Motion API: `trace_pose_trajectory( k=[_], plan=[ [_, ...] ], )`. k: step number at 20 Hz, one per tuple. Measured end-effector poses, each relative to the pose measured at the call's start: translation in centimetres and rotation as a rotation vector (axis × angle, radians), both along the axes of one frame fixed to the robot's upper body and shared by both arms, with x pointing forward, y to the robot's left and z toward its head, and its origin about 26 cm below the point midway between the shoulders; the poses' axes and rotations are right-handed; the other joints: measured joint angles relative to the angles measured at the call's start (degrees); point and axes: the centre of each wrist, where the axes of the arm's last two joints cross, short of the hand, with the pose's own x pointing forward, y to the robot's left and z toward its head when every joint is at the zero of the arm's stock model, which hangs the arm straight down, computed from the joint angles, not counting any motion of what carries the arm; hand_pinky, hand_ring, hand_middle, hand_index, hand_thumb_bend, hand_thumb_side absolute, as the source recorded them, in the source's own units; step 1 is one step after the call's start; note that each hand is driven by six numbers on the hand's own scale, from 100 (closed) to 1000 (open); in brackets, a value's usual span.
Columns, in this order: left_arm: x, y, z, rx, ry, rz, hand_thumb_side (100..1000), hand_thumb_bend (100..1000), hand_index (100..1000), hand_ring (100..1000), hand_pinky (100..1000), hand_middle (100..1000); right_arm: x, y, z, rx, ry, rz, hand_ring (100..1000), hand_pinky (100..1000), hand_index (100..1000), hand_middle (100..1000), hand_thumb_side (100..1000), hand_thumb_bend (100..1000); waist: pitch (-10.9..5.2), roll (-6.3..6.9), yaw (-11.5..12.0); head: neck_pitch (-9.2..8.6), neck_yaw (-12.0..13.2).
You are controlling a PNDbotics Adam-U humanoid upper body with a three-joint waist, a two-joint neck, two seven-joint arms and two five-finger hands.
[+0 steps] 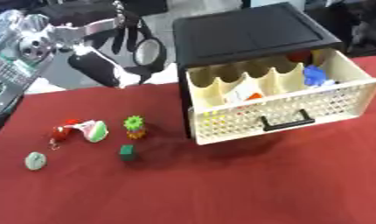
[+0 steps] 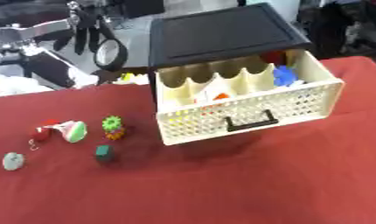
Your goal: Pick up objects from table and place into drawer.
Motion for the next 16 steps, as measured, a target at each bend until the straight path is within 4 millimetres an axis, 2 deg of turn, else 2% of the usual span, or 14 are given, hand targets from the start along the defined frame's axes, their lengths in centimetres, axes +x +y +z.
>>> trace_pose_trajectory(
  k=[16],
  plan=[
    [0.8,-3.9,0.6,-0.021,0.005,-0.088,387,100,710,438,238,483,0.1,0.3,0.7,-0.004,-0.002,0.013,491,377,739,476,1000,100,0.43,1.10,-1.3,-0.03,0.3]
  ],
)
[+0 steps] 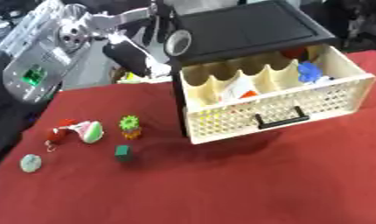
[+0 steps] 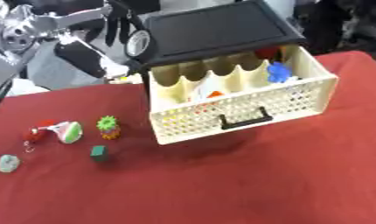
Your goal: Pick up objects from table and place into drawer.
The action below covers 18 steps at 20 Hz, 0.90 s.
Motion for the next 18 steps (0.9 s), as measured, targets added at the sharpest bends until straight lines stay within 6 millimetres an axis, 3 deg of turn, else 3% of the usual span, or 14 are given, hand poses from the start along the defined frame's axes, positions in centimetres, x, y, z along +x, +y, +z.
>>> trace_pose_trajectory(
  k=[18],
  plan=[
    [1.5,-0.2,-1.1,-0.023,0.092,-0.025,453,100,727,439,238,486,0.1,0.1,0.3,0.003,0.012,0.004,488,375,738,473,1000,100,0.00,0.89,-1.0,0.03,-0.3]
  ],
)
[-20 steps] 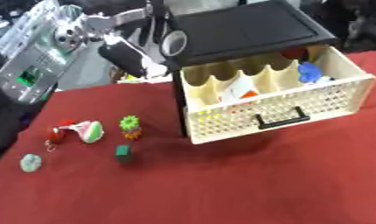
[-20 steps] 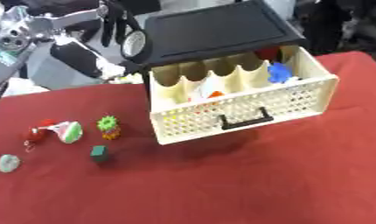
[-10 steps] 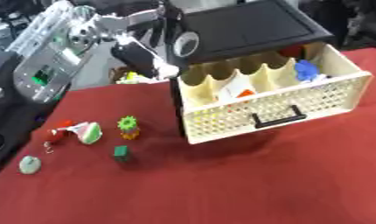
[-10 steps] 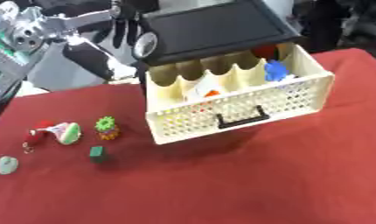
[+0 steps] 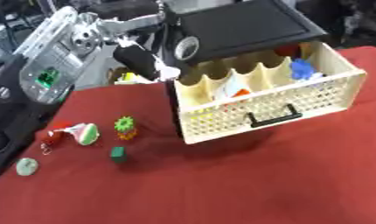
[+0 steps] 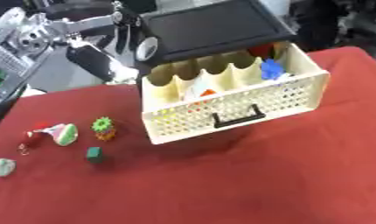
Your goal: Pick up objects from table and place into drawer.
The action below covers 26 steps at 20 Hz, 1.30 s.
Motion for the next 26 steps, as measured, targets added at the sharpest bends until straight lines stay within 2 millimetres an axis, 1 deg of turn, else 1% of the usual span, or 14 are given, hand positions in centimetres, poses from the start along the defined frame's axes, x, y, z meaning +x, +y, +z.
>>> trace_pose_trajectory(
  k=[6,8,9,10,14,18,20,22,25,26],
  plan=[
    [0.4,-0.3,-0.3,-0.011,0.011,-0.008,457,100,728,440,240,486,0.0,0.0,0.1,0.001,0.004,0.001,488,375,737,473,1000,100,0.01,0.29,-0.4,0.00,0.0],
    [0.6,-0.4,-0.4,-0.011,0.015,-0.009,460,100,747,447,248,494,0.0,0.0,0.1,0.002,0.005,0.000,487,374,737,472,1000,100,0.01,0.33,-0.6,-0.01,0.0],
    [0.7,-0.5,-0.4,-0.011,0.015,-0.010,465,100,763,454,258,503,0.0,0.0,0.1,0.002,0.006,0.000,487,373,737,472,1000,100,0.01,0.38,-0.6,-0.01,0.1],
    [0.8,-0.5,-0.4,-0.009,0.014,-0.007,471,100,796,474,289,522,0.0,0.0,0.1,0.002,0.007,0.000,487,373,736,472,1000,100,0.01,0.45,-0.7,-0.01,0.1],
    [1.1,-0.3,-0.6,0.001,0.006,0.007,524,100,879,552,386,601,0.0,0.0,0.1,0.003,0.010,0.001,487,373,737,472,1000,100,0.01,0.48,-0.7,-0.02,0.1],
    [1.3,-0.1,-0.6,0.013,-0.020,0.028,524,100,886,579,409,617,0.0,0.0,0.1,0.004,0.011,0.002,487,373,737,472,1000,100,0.01,0.48,-0.6,-0.02,0.0],
    [1.4,0.0,-0.7,0.023,-0.033,0.039,529,100,903,603,435,641,0.0,0.0,0.1,0.005,0.011,0.002,487,373,737,472,1000,100,0.01,0.48,-0.6,-0.02,0.0],
    [1.5,0.0,-0.7,0.030,-0.042,0.045,555,100,940,628,464,669,0.0,0.0,0.1,0.006,0.011,0.004,487,373,737,472,1000,100,0.01,0.48,-0.5,-0.02,0.0],
    [1.5,-0.1,-0.7,0.037,-0.050,0.040,625,100,950,635,467,676,0.0,0.0,0.1,0.007,0.012,0.004,486,372,737,472,1000,100,0.01,0.48,-0.5,-0.02,0.0],
    [1.4,-0.2,-0.8,0.038,-0.052,0.038,626,100,946,632,462,672,0.0,0.0,0.1,0.007,0.012,0.004,486,371,737,472,1000,100,0.01,0.48,-0.5,-0.02,0.0]
  ],
)
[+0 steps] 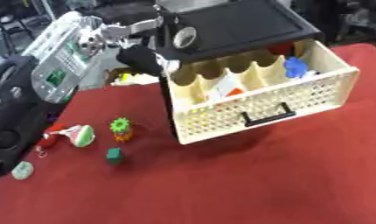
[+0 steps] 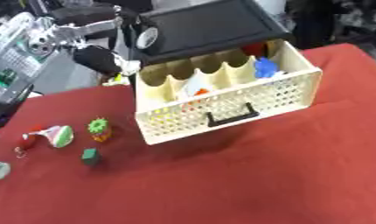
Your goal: Pick up objects from table and place into drawer.
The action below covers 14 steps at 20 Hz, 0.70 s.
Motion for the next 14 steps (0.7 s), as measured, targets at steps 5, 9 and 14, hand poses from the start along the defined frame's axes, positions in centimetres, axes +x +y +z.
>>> trace_pose_trajectory(
  k=[5,9,14],
  plan=[
    [-0.01,-0.07,-0.02,-0.008,-0.005,-0.012,604,100,917,620,440,651,0.00,0.00,0.01,0.000,0.002,0.000,486,371,737,471,1000,100,0.06,0.01,0.0,-0.03,0.0],
    [-0.01,-0.07,-0.02,-0.012,-0.006,-0.021,632,105,944,657,482,683,0.02,0.05,0.14,0.000,0.001,-0.001,487,371,737,471,1000,100,0.09,0.06,0.0,-0.03,0.0],
    [-0.11,-0.14,0.04,0.009,-0.009,-0.051,761,229,996,743,578,755,0.04,0.08,0.22,0.001,0.001,-0.002,487,372,735,471,1000,100,0.09,0.20,0.0,-0.03,-0.2]
  ],
)
